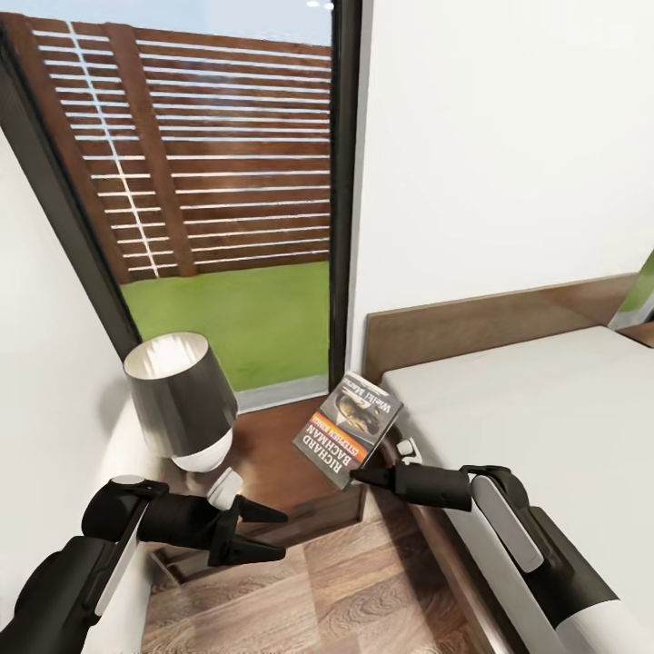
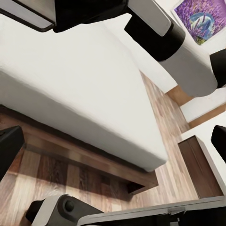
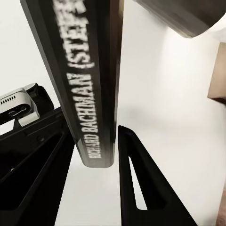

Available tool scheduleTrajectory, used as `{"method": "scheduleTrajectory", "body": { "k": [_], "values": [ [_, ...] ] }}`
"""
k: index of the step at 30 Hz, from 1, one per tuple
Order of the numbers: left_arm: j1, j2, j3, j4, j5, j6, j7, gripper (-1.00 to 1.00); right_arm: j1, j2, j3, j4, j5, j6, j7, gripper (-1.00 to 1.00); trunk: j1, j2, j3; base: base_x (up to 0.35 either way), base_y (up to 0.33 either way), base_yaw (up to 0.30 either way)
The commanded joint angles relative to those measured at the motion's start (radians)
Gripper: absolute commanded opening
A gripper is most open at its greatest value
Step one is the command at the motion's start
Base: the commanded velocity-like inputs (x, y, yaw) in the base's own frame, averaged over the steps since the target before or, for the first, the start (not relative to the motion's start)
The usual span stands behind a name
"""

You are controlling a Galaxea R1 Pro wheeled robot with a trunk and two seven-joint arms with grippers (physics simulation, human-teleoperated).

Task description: In the bedroom, move the book from the bed onto either nightstand, and place the two sandals side by side next to the bed.

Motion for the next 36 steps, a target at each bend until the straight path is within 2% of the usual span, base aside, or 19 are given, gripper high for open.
{"method": "scheduleTrajectory", "body": {
  "k": [1, 22, 36],
  "values": [
    [-0.001, 0.001, -0.001, 0.0, -0.001, 0.011, -0.004, 1.0, -0.001, -0.001, 0.001, 0.0, -0.002, 0.004, 0.003, -1.0, 0.0, -0.001, -0.001, -0.001, -0.005, 0.151],
    [-0.001, -0.001, -0.001, 0.0, -0.001, 0.01, -0.004, 1.0, -0.001, -0.002, 0.002, -0.017, -0.002, 0.005, 0.001, -1.0, 0.0, -0.001, -0.016, 0.0, -0.001, 0.223],
    [-0.001, -0.001, -0.001, 0.0, -0.001, 0.01, -0.004, 1.0, -0.001, -0.005, -0.002, -0.017, -0.002, 0.005, -0.004, -1.0, 0.0, -0.001, -0.018, 0.0, 0.0, 0.039]
  ]
}}
